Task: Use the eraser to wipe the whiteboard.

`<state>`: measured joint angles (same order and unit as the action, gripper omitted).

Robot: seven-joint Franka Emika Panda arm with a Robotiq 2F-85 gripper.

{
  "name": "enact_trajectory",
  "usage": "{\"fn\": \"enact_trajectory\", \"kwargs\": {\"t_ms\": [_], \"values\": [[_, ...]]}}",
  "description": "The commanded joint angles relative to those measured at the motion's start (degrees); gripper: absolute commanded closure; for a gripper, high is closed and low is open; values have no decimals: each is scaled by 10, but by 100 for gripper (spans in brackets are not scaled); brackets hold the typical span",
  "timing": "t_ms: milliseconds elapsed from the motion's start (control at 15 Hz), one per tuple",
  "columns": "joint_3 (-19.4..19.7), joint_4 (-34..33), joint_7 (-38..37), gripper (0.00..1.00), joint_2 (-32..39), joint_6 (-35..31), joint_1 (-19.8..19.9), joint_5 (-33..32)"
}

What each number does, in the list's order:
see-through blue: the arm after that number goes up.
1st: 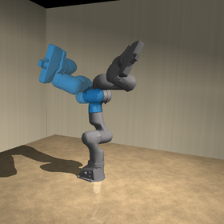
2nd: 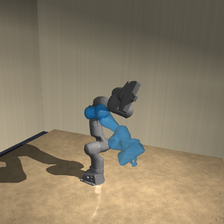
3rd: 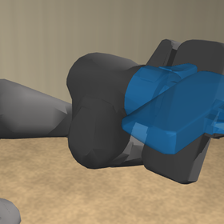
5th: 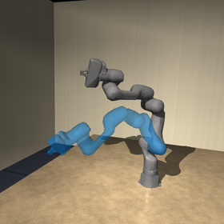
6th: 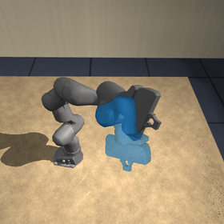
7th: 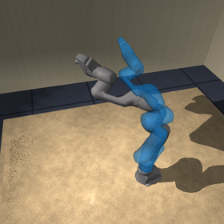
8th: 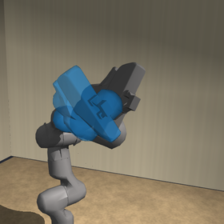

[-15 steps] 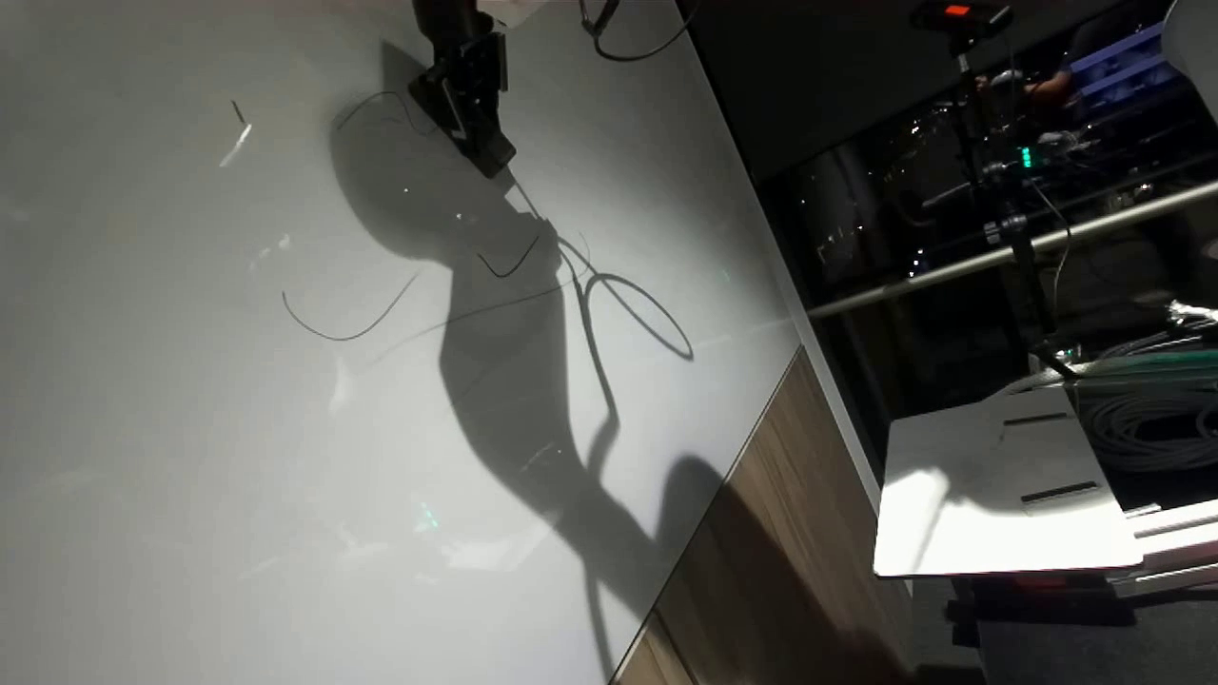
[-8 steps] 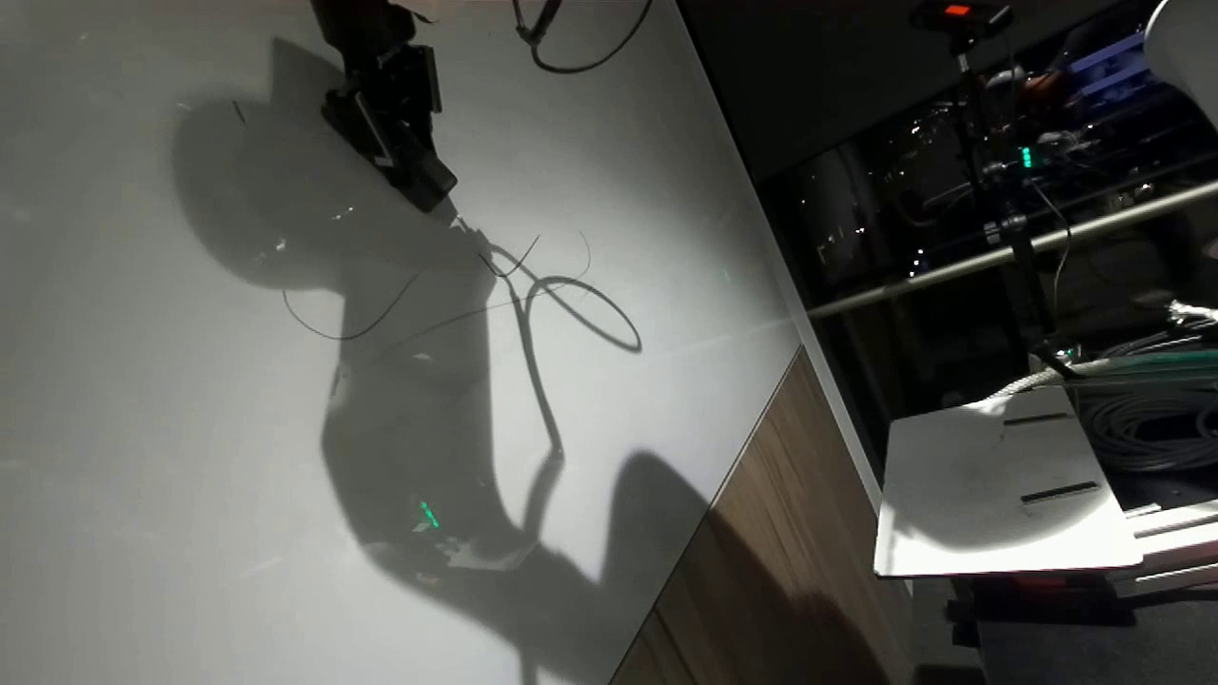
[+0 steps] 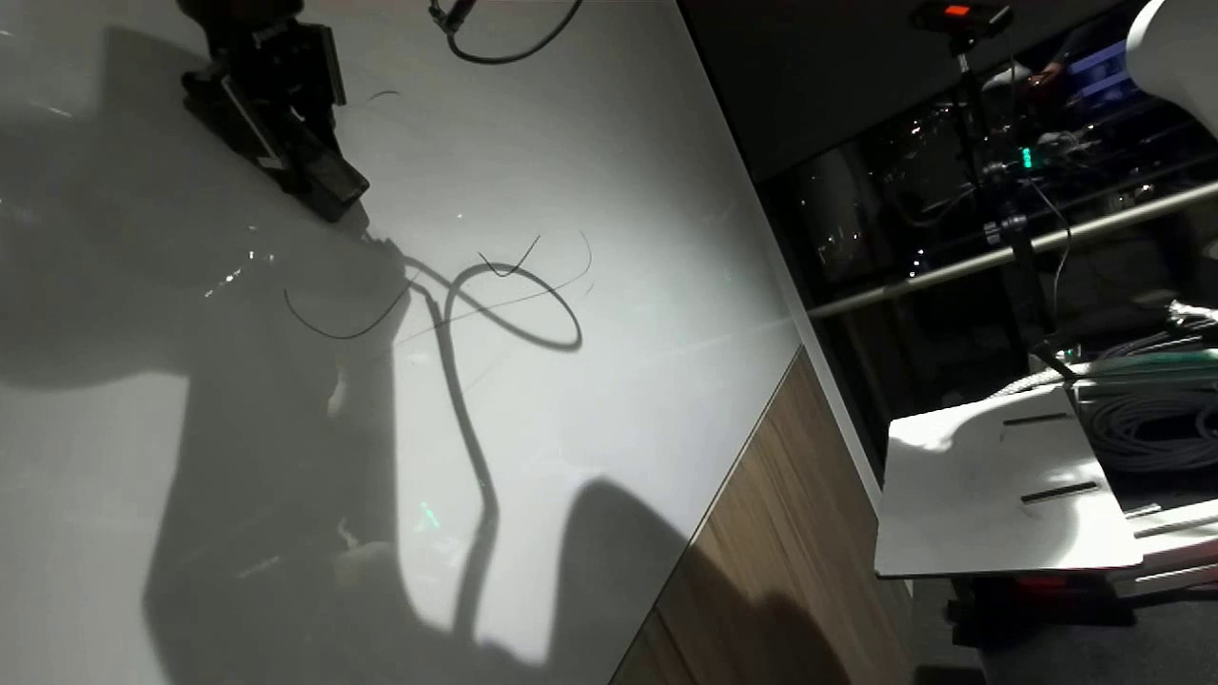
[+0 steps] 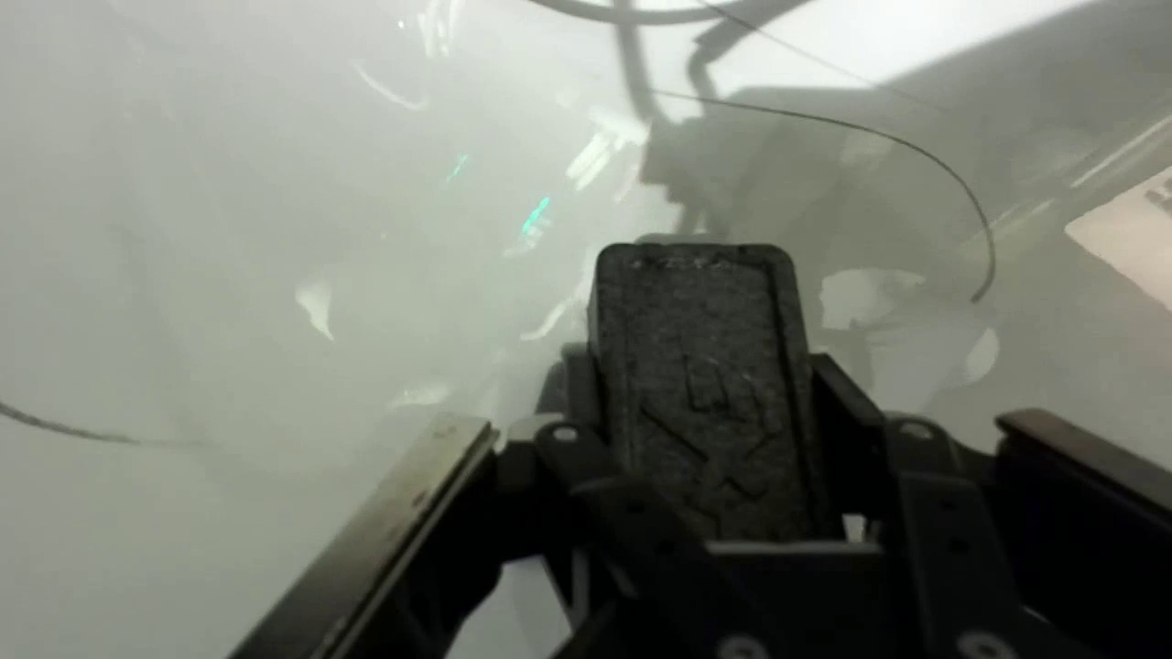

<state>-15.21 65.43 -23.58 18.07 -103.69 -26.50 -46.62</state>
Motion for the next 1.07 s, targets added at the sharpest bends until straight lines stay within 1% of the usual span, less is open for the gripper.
{"fn": "enact_trajectory", "kwargs": {"t_ms": [0, 133, 200, 267, 333, 600, 800, 1000], "values": [[5, -133, 40, 69, 88, 4, -27, -28], [6, -172, 49, 69, 122, 14, -34, -21], [5, -174, 45, 69, 134, 13, -32, -12], [25, -169, 44, 69, 139, 5, -41, 9], [4, -160, 33, 69, 151, 0, -24, 14], [3, -125, 16, 69, 179, -22, -10, 63], [14, -112, 20, 69, 197, -17, -6, 63], [24, -79, 30, 69, 173, -14, 8, 49]]}}
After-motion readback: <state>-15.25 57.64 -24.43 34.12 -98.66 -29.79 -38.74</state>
